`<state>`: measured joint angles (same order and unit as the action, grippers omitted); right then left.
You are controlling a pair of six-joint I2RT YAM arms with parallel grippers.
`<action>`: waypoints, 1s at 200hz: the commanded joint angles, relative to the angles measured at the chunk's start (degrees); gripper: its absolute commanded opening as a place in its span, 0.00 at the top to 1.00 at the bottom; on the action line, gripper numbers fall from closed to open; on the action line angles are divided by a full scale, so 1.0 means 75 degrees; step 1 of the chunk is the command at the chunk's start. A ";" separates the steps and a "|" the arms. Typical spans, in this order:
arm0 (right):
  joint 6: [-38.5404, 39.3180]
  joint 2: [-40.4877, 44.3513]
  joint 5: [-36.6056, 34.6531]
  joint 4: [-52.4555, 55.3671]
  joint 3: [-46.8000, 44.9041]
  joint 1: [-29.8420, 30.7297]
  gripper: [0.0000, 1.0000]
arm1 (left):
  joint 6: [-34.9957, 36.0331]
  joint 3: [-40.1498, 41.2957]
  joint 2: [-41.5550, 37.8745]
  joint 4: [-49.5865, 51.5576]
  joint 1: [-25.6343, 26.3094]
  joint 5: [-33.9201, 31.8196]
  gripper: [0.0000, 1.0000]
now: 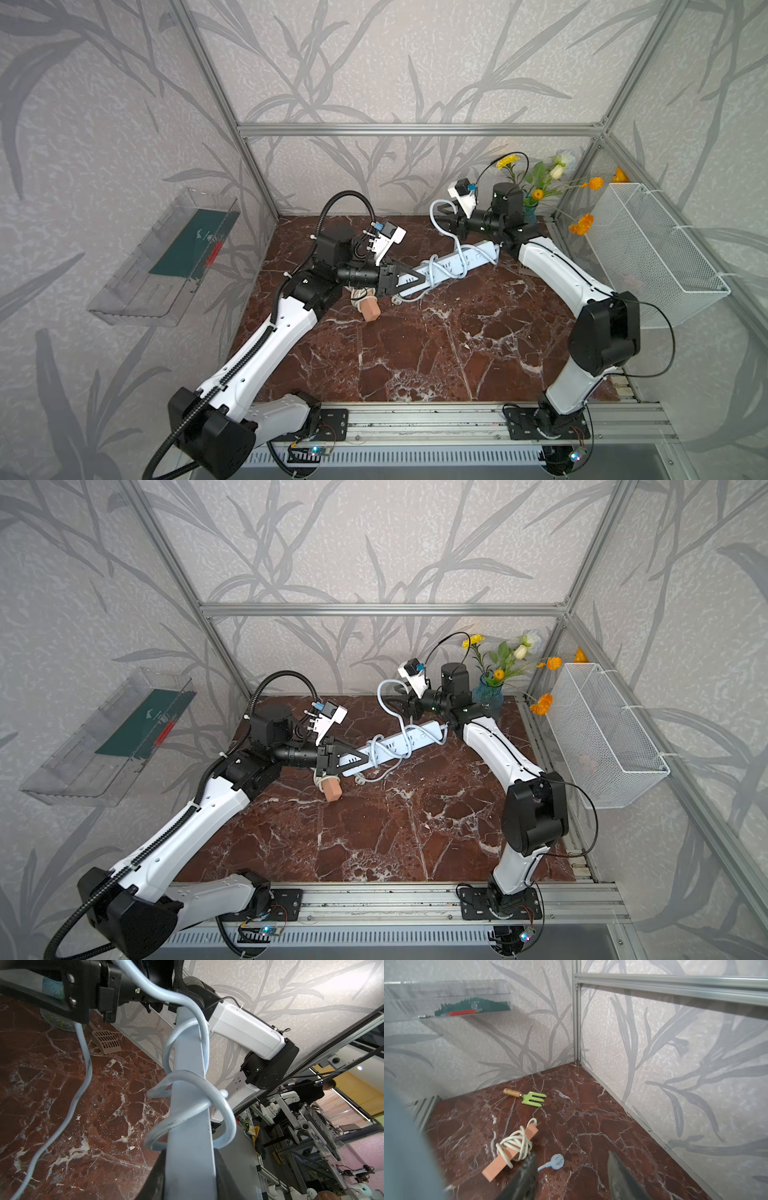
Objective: Wrap the cord around the power strip
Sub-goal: Wrap the power cord around the power strip.
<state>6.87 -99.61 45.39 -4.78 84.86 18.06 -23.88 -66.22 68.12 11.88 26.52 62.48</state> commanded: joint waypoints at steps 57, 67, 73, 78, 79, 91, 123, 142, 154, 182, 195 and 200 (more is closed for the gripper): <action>-0.4067 -0.0295 -0.0446 -0.5526 -0.2090 -0.0085 0.38 | -0.0733 -0.0870 -0.0074 -0.3073 0.0102 0.0222 1.00; -0.4226 -0.0293 -0.0314 -0.5661 -0.2114 -0.0099 0.37 | -0.0595 -0.0908 -0.0047 -0.2879 0.0108 0.0207 1.00; -0.4239 -0.0255 -0.0176 -0.5597 -0.2075 -0.0122 0.37 | -0.0464 -0.0921 -0.0052 -0.2692 0.0100 0.0197 1.00; -0.4187 -0.0194 -0.0105 -0.5443 -0.2030 -0.0135 0.36 | -0.0333 -0.0921 -0.0062 -0.2521 0.0108 0.0185 1.00; -0.4169 -0.0171 -0.0096 -0.5421 -0.2020 -0.0141 0.36 | -0.0309 -0.0921 -0.0066 -0.2498 0.0108 0.0187 1.00; -0.3881 0.0049 -0.0035 -0.4966 -0.1894 -0.0187 0.35 | -0.0071 -0.0899 -0.0095 -0.2182 0.0101 0.0160 1.00; -0.3609 0.0204 0.0434 -0.3997 -0.1372 -0.0510 0.34 | -0.0083 -0.0647 -0.0077 -0.2274 0.0081 0.0227 1.00; -0.3645 0.0097 0.1127 -0.3654 -0.1063 -0.0794 0.34 | -0.0277 -0.0552 -0.0138 -0.2521 0.0040 0.0358 1.00; -0.3535 -0.0022 0.1593 -0.3313 -0.0831 -0.0896 0.33 | -0.0398 -0.0554 -0.0173 -0.2650 0.0028 0.0441 1.00; -0.4061 -0.0376 0.2456 -0.3571 -0.0632 -0.1074 0.30 | -0.0656 -0.0643 -0.0187 -0.2887 0.0027 0.0622 1.00; -0.4659 -0.0504 0.2711 -0.4263 -0.0730 -0.1148 0.28 | -0.0686 -0.0691 -0.0221 -0.2921 0.0024 0.0643 1.00; -0.4824 -0.0558 0.2788 -0.4451 -0.0754 -0.1165 0.27 | -0.0735 -0.0700 -0.0226 -0.2978 0.0021 0.0672 1.00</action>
<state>-22.59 -100.90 59.55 -32.73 79.33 10.11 -27.94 -68.14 69.06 -2.55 26.57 63.44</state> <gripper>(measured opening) 0.718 0.286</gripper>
